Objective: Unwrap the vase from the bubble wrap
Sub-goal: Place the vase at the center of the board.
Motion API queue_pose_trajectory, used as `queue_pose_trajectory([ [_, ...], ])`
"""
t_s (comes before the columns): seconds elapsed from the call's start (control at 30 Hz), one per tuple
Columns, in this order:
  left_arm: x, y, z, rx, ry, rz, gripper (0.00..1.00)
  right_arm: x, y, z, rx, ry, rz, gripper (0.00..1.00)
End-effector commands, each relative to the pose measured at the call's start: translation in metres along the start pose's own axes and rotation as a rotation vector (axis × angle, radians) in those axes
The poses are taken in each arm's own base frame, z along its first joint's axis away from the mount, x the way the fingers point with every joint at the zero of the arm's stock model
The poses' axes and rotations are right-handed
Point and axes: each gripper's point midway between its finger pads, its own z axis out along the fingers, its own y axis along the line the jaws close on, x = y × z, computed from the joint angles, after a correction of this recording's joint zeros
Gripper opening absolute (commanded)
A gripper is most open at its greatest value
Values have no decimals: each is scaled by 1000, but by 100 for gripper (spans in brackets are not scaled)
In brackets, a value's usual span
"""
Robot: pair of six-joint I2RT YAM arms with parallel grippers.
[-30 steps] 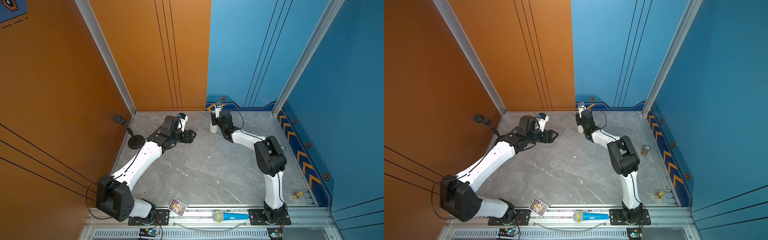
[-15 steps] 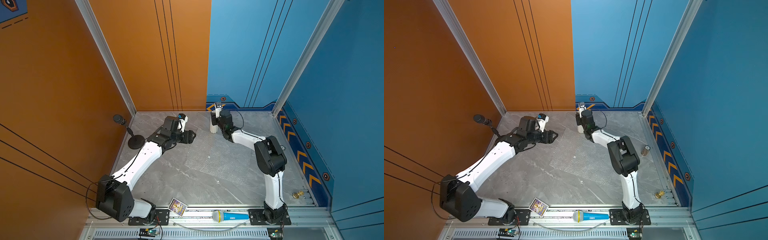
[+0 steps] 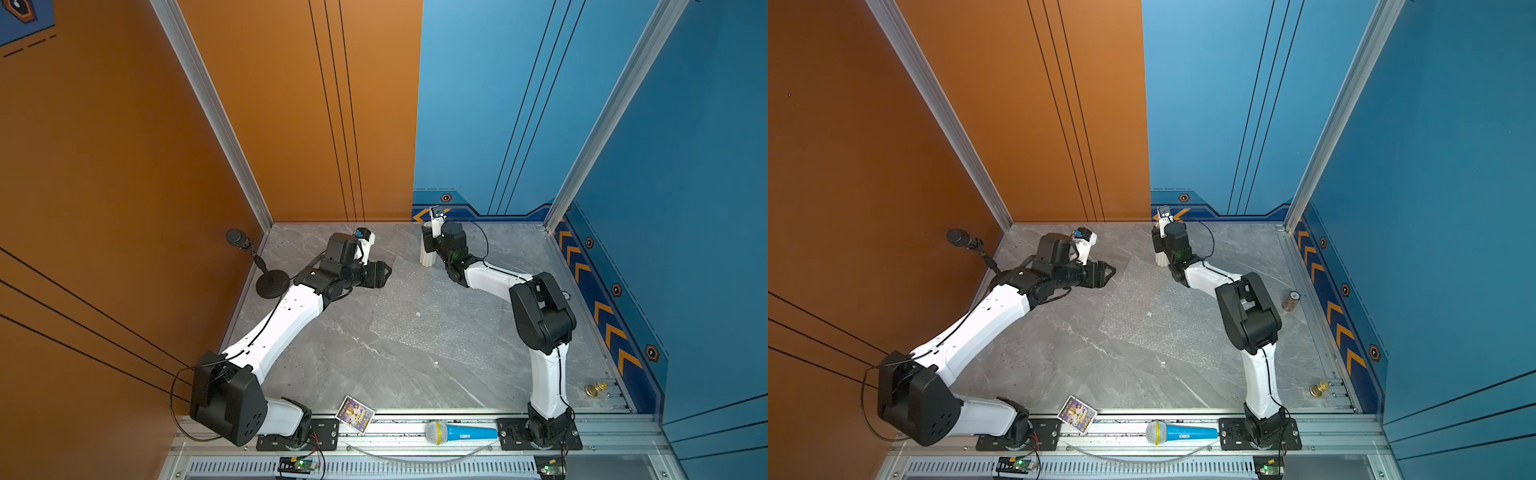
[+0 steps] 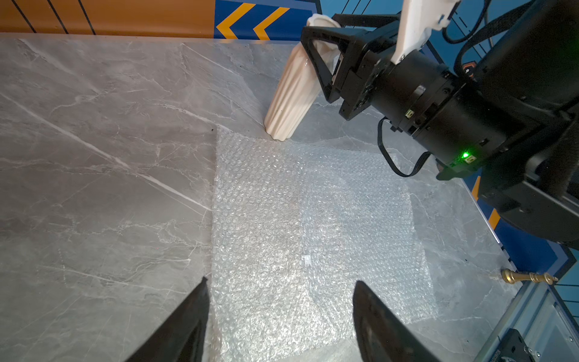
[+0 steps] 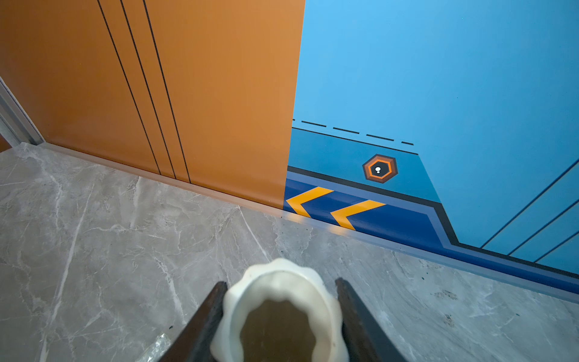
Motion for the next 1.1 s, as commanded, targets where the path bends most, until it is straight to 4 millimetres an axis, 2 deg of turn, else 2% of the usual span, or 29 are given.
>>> queue_pose_trajectory([
  [0.0, -2, 5, -7, -13, -23, -7, 72, -32, -1, -14, -17, -72, 10, 55],
  [0.4, -3, 4, -11, -13, -32, -6, 73, -33, -3, -17, -12, -59, 14, 70],
  [0.57, -3, 4, -14, -17, -35, -5, 73, -37, -6, -22, -6, -60, 22, 73],
  [0.77, -3, 5, -17, -19, -40, -4, 74, -41, -8, -29, 0, -67, 34, 83],
  [1.07, -2, 10, -30, -42, -62, -2, 74, -60, -18, -50, 13, -111, 86, 84],
])
